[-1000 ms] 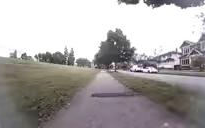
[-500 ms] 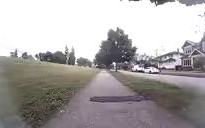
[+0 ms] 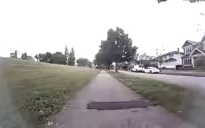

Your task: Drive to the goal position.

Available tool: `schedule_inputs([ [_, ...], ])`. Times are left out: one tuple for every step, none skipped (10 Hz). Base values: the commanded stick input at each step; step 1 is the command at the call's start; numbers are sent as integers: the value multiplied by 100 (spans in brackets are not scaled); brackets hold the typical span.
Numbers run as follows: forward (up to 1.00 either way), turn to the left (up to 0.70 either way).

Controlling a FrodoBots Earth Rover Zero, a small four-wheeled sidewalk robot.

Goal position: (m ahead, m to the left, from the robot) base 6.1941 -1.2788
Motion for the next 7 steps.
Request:
schedule_inputs([
  [70, 0],
  [70, 0],
  [70, 0],
  [70, 0],
  [70, 0],
  [70, 0],
  [70, 0],
])
